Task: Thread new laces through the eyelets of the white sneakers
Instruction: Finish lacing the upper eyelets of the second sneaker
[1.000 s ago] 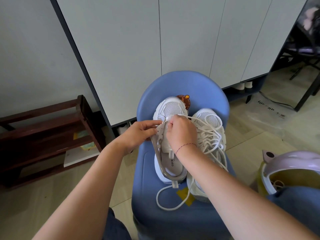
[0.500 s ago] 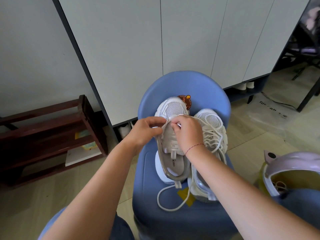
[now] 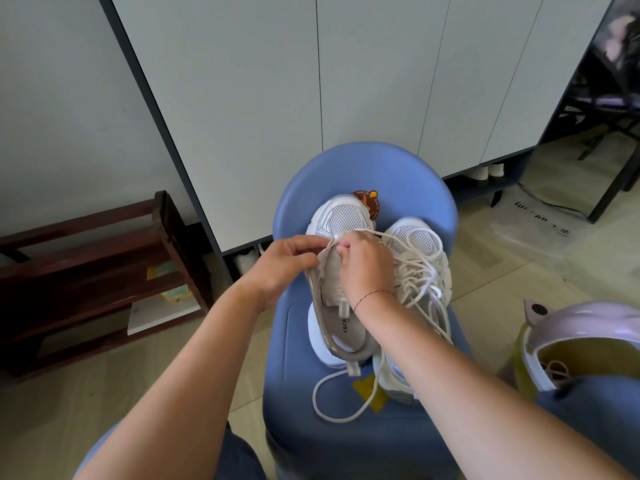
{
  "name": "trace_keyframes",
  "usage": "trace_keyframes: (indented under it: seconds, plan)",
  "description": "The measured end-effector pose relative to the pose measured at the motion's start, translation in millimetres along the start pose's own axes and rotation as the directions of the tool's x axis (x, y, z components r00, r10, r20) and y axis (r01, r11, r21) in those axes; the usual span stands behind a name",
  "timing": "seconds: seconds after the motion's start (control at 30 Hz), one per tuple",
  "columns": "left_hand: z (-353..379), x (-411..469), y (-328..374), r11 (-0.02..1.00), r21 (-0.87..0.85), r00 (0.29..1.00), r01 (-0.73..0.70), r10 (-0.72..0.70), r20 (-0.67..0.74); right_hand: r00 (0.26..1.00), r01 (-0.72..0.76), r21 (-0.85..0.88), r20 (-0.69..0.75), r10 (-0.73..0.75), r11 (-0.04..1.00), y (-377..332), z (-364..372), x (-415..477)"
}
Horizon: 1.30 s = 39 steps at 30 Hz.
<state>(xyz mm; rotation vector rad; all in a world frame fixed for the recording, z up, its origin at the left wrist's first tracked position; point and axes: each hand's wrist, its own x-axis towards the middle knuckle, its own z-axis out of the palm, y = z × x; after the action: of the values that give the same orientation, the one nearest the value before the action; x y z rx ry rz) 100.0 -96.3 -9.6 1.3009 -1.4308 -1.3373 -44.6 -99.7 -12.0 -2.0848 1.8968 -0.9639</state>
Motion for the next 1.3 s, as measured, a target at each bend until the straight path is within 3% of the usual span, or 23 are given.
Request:
trace_keyframes:
  seconds: [0.2,0.4,0.53,0.8,0.9,1.07,1.3]
  plan:
    - [1,0,1,1.000,0.010,1.000,0.002,-0.002,-0.027,0.990,-0.082,0.071,-0.110,0.090,0.994,-4,7,-8]
    - [5,0,-2,1.000,-0.013,0.998,-0.007,0.006,-0.060,0.988,-0.154,0.252,0.052,0.146,0.955,5,-1,-1]
    - [7,1,-2,0.999,-0.038,0.997,0.000,-0.003,-0.073,0.993,-0.079,0.202,0.100,0.060,0.976,10,-3,0]
    - [6,-3,0,1.000,-0.004,0.998,0.007,-0.007,-0.054,0.991,-0.121,0.125,-0.035,0.126,0.985,3,8,-4]
    - [6,-3,2,1.000,0.027,0.997,0.003,-0.001,-0.073,0.986,-0.160,0.187,-0.017,0.166,0.969,2,9,-2]
    - [12,-6,4,0.995,-0.097,0.998,0.023,-0.029,-0.061,0.976,-0.217,0.338,0.060,0.209,0.916,8,7,1]
    - [17,-9,6,0.992,-0.107,0.990,0.068,-0.080,-0.113,0.952,-0.299,0.326,0.036,0.304,0.897,-4,8,-1]
